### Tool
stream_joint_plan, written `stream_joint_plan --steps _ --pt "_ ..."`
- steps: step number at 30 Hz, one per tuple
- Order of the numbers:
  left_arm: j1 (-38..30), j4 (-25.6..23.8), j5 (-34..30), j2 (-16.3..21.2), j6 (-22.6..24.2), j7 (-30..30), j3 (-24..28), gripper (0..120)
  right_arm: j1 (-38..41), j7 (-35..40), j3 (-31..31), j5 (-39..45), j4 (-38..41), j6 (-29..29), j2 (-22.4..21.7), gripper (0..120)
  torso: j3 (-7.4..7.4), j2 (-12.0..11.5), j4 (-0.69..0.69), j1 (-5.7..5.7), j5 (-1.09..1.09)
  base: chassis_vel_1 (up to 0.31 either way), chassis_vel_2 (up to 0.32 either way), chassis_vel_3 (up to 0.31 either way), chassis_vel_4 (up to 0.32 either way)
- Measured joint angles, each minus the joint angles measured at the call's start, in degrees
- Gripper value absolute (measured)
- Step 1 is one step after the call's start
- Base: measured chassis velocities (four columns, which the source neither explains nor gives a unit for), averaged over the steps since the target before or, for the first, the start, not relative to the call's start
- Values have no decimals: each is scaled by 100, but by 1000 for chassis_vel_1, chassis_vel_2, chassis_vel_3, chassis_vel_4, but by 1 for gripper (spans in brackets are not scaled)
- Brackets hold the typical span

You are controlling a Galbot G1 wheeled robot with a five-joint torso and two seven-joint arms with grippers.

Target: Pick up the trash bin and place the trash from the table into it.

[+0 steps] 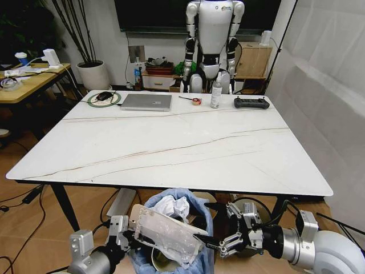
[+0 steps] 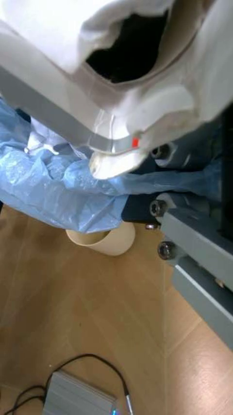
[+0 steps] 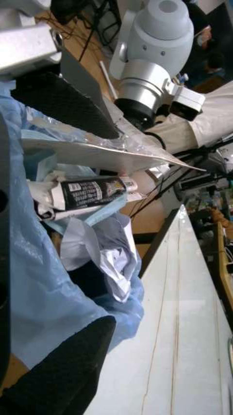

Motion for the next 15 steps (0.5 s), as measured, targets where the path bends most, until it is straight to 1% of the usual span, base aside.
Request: stream_joint_plan --steps 15 --pt "29 0 -10 42 -12 19 -52 0 -5 -110 186 78 -87 145 -221 100 0 0 0 0 0 0 0 0 0"
